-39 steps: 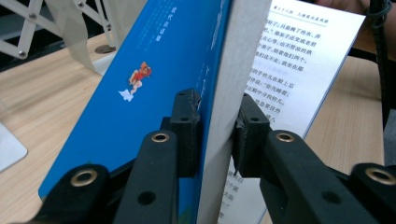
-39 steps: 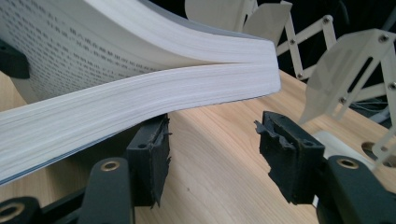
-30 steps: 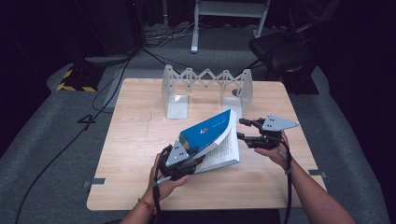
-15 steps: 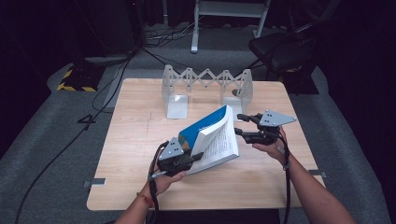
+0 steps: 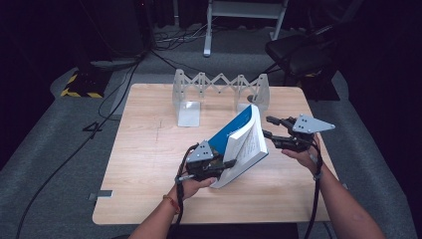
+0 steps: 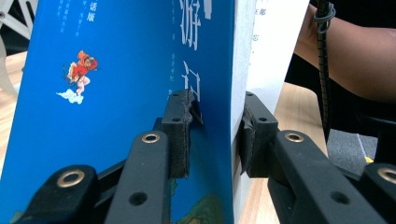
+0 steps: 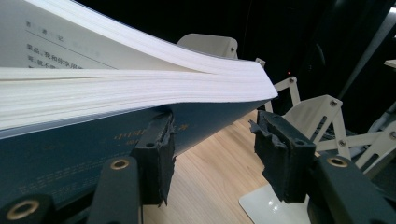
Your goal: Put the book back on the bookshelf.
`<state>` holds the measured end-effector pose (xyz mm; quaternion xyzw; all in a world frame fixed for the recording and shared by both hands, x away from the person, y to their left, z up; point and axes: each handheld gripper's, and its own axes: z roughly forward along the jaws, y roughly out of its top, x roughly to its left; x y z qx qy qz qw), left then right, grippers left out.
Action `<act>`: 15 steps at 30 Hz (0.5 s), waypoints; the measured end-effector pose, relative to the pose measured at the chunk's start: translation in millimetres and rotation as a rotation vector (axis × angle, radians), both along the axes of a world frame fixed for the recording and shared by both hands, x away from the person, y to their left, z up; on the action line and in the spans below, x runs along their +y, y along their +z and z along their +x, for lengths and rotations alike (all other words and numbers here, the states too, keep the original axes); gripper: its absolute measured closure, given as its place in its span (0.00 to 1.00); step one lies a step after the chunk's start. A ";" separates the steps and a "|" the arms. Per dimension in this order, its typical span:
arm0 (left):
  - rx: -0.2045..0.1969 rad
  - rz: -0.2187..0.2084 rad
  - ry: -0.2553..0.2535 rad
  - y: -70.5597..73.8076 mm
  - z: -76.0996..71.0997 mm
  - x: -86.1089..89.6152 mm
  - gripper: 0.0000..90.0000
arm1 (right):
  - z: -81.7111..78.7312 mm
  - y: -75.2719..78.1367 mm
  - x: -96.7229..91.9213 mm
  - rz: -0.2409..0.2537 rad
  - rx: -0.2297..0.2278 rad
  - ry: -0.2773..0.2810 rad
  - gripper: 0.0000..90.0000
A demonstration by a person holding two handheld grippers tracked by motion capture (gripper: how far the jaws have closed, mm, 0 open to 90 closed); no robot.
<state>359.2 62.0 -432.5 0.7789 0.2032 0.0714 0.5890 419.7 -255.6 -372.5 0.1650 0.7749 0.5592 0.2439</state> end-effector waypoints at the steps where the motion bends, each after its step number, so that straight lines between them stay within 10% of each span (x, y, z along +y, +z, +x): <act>1: -0.003 -0.003 0.004 0.2 -0.8 1.3 0.76 | -0.5 0.1 0.3 0.000 -0.002 0.002 0.53; 15: -0.058 0.015 0.092 7.4 -16.8 39.7 0.77 | -20.2 -6.4 45.2 0.040 0.025 0.125 0.52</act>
